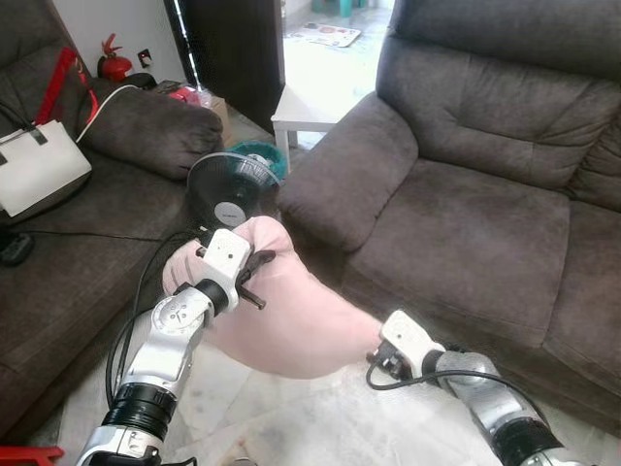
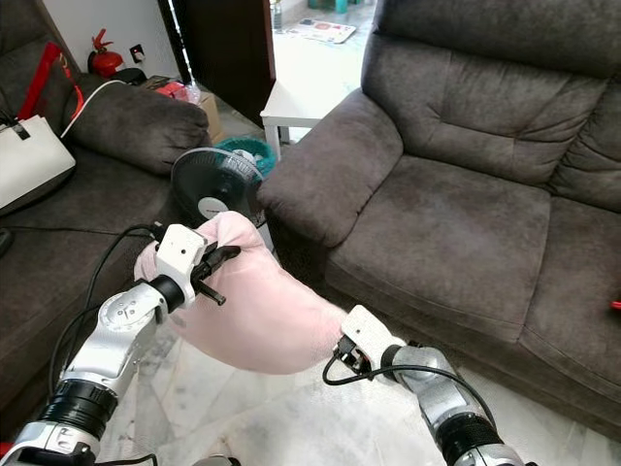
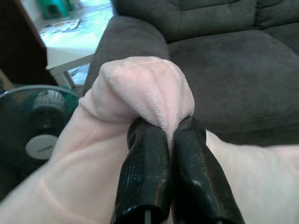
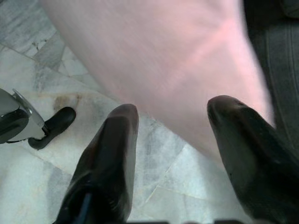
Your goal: Move the pillow to the sofa from floor
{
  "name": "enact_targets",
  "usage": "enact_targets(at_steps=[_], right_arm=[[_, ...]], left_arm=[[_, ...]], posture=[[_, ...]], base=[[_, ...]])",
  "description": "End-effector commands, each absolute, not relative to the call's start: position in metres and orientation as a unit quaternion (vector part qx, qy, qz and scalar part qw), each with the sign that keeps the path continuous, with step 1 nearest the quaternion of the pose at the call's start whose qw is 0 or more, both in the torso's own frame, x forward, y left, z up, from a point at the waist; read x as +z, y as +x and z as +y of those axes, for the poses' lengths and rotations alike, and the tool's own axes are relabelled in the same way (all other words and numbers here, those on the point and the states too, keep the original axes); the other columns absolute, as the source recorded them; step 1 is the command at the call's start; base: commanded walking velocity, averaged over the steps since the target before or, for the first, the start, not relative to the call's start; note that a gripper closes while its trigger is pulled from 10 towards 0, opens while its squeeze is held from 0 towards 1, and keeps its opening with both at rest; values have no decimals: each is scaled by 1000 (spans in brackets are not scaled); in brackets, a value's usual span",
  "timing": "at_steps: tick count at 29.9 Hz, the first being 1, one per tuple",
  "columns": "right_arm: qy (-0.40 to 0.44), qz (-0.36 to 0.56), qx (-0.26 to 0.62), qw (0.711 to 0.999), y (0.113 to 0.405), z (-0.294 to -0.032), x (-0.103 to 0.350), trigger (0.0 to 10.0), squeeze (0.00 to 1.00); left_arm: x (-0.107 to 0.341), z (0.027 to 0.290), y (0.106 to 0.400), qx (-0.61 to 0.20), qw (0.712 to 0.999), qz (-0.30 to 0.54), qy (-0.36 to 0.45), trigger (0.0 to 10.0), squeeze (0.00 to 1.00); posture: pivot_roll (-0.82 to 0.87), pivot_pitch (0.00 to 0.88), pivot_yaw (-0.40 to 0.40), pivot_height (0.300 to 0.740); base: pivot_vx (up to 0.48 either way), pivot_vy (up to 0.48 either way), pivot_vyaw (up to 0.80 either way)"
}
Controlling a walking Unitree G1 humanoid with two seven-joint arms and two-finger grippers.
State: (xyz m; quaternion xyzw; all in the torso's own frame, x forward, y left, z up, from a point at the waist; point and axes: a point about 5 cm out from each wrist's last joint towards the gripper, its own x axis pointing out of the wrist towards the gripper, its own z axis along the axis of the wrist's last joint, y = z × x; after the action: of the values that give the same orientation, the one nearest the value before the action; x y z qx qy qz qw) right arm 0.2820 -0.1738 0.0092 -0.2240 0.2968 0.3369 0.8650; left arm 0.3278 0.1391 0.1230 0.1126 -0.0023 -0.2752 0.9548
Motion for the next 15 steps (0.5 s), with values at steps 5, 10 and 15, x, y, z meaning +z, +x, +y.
enact_targets(at_steps=[5,10,15], right_arm=[[-232,289,327,869,288,-170,13,10000,1000],[-237,277,309,878,294,-171,18,10000,1000],[-243,275,302,880,295,-172,18,10000,1000]], left_arm=[[145,136,329,-294,947,-47,124,10000,0],[144,133,329,-299,945,-44,125,10000,0],[143,130,329,-304,943,-43,126,10000,0]], posture=[[116,68,53,740],[119,75,51,740],[119,82,48,740]], base=[[0,0,0],[0,0,0],[0,0,0]])
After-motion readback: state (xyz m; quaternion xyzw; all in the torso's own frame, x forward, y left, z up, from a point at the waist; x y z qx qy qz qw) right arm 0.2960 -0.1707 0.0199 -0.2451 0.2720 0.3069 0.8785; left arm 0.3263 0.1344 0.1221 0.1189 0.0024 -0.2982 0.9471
